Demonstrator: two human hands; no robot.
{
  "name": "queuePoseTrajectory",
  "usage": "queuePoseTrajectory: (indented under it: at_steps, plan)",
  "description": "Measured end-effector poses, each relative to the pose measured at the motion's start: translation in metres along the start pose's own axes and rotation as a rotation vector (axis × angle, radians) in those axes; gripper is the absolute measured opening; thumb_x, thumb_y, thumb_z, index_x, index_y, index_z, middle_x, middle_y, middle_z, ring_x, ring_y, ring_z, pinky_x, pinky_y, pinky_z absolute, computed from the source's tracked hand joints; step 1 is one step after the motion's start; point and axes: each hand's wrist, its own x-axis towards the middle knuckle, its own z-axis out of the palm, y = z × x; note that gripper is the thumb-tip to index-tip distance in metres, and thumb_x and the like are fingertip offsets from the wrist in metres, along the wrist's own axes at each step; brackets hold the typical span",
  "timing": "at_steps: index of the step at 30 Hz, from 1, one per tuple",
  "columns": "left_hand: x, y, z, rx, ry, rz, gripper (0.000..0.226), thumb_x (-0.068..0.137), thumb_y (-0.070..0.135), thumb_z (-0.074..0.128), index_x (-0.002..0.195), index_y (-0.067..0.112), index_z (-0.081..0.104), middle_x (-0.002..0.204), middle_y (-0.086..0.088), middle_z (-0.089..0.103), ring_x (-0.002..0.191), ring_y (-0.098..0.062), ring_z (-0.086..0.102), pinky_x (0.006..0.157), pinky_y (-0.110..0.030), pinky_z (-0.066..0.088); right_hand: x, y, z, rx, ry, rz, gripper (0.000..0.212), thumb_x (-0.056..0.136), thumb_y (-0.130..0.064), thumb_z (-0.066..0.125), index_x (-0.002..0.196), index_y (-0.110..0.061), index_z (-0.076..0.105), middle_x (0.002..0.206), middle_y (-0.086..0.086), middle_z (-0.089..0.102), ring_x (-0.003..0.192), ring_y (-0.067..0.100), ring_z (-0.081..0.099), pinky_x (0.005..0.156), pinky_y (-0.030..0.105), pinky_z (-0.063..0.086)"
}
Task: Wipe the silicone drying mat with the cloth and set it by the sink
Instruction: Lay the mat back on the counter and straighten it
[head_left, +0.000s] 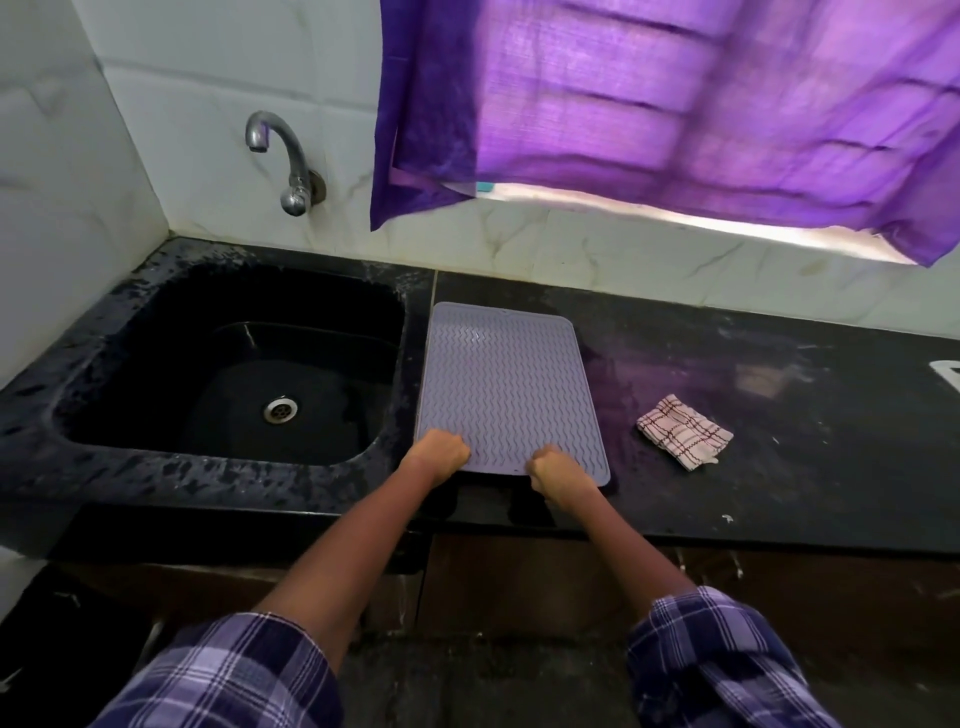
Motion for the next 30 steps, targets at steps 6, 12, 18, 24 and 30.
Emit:
queuePoseTrajectory:
  at_steps: [6,12,18,24,30]
  plan:
    - [-0.007,0.002,0.004,-0.002,0.016,0.013,0.030,0.094,-0.005,0.044,0.119,0.003,0.060,0.122,-0.014,0.062,0.113,-0.029,0.061,0.092,-0.039,0.051,-0.004,-0.002,0.006,-0.007,0.007,-0.020,0.025,0.095,-0.004,0.040,0.109,0.001,0.061,0.118,0.016,0.058,0.115,0.026,0.048,0.094,0.032,0.043]
    - [-0.011,0.002,0.000,0.000,0.031,0.012,0.030,0.095,-0.005,0.043,0.117,0.004,0.061,0.121,-0.012,0.063,0.111,-0.027,0.062,0.091,-0.037,0.051,-0.005,-0.003,0.005,-0.008,0.003,-0.017,0.024,0.094,-0.004,0.041,0.106,0.002,0.062,0.117,0.016,0.057,0.114,0.026,0.049,0.094,0.033,0.043]
    - [-0.013,0.008,-0.008,-0.008,0.027,-0.001,0.029,0.093,-0.007,0.045,0.113,0.004,0.063,0.116,-0.011,0.066,0.108,-0.027,0.064,0.088,-0.038,0.052,-0.006,0.001,0.006,-0.029,0.003,-0.028,0.022,0.093,-0.003,0.043,0.104,0.001,0.062,0.115,0.016,0.057,0.114,0.026,0.049,0.093,0.034,0.044]
    - [-0.016,0.012,-0.008,0.004,0.041,-0.009,0.029,0.094,-0.005,0.044,0.115,0.004,0.062,0.118,-0.010,0.065,0.110,-0.027,0.063,0.090,-0.037,0.050,-0.007,0.001,0.010,-0.058,0.009,-0.043,0.021,0.093,-0.003,0.044,0.105,0.001,0.062,0.116,0.015,0.058,0.114,0.026,0.049,0.094,0.033,0.044]
    - [-0.018,0.015,-0.010,0.002,0.035,-0.019,0.030,0.094,-0.005,0.045,0.117,0.005,0.061,0.121,-0.010,0.064,0.112,-0.026,0.063,0.091,-0.036,0.050,-0.009,0.001,0.007,-0.056,-0.012,-0.040,0.023,0.093,-0.003,0.043,0.106,0.002,0.061,0.118,0.016,0.057,0.113,0.026,0.051,0.094,0.034,0.044]
